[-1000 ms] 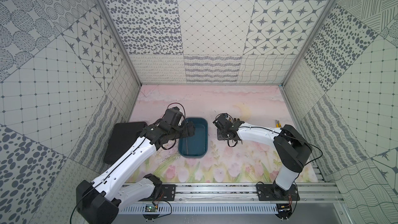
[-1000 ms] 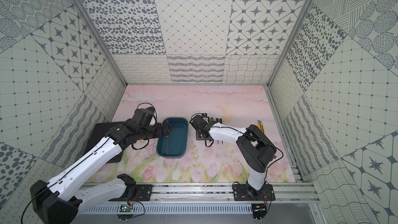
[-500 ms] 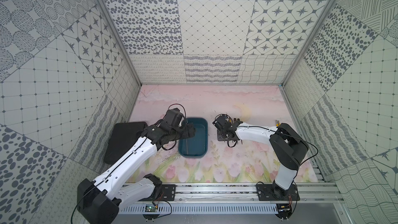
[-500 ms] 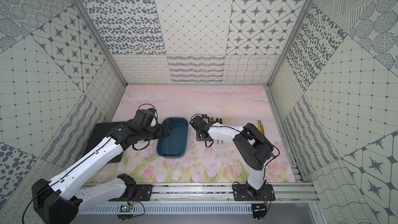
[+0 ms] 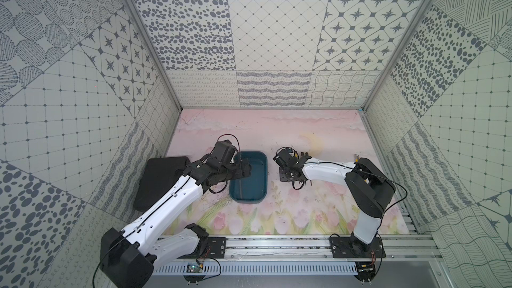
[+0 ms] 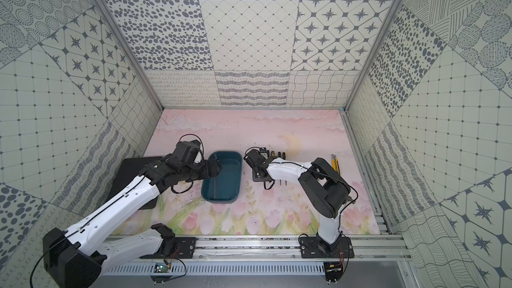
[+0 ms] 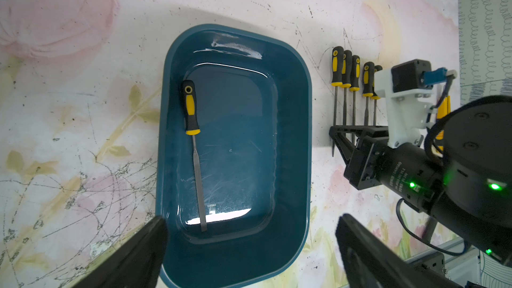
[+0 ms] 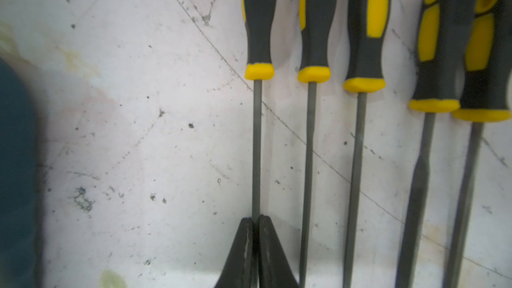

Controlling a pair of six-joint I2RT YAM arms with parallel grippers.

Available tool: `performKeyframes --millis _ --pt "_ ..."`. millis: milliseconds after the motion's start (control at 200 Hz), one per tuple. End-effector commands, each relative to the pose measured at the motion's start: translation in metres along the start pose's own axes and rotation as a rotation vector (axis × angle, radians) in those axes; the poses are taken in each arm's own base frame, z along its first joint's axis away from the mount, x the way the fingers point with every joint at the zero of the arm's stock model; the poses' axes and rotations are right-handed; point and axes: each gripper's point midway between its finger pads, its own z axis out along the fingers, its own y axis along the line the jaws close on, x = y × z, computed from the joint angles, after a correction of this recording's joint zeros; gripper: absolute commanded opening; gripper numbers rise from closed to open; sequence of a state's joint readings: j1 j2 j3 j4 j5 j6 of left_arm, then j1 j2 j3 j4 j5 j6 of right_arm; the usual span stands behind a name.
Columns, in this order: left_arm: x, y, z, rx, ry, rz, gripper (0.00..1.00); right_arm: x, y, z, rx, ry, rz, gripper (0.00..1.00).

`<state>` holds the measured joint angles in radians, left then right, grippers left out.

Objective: Take the file tool out of the storage box
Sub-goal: Place the file tool at the center of the board, then pick up the file tool from the storage box.

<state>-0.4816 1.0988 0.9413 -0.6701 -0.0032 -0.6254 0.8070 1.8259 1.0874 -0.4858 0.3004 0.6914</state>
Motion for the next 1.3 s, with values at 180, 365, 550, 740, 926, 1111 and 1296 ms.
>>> performKeyframes --millis 180,365,550,740,926,1111,1296 --pt "-0.001 0.005 0.003 -0.034 0.004 0.02 0.99 -0.011 -0.003 -0.006 0.012 -0.041 -0.004 0.24" --pt "-0.001 0.003 0.013 -0.035 0.022 0.025 0.99 -0.026 0.004 -0.035 -0.054 -0.099 -0.022 0.27" --pt "-0.001 0.005 0.031 -0.075 0.075 0.009 0.99 -0.031 0.02 -0.064 -0.208 -0.15 -0.036 0.42" --pt "-0.001 0.008 0.055 -0.153 0.156 0.006 0.9 -0.022 0.039 -0.093 -0.413 -0.155 -0.05 0.54" --pt "-0.002 0.024 0.078 -0.306 0.199 -0.025 0.75 -0.013 0.049 -0.128 -0.588 -0.178 -0.072 0.78" --pt "-0.009 0.034 0.103 -0.401 0.209 -0.032 0.67 -0.01 0.051 -0.161 -0.696 -0.207 -0.094 0.88" --pt "-0.007 0.048 0.12 -0.493 0.232 -0.035 0.62 -0.008 0.043 -0.167 -0.707 -0.225 -0.084 0.9"
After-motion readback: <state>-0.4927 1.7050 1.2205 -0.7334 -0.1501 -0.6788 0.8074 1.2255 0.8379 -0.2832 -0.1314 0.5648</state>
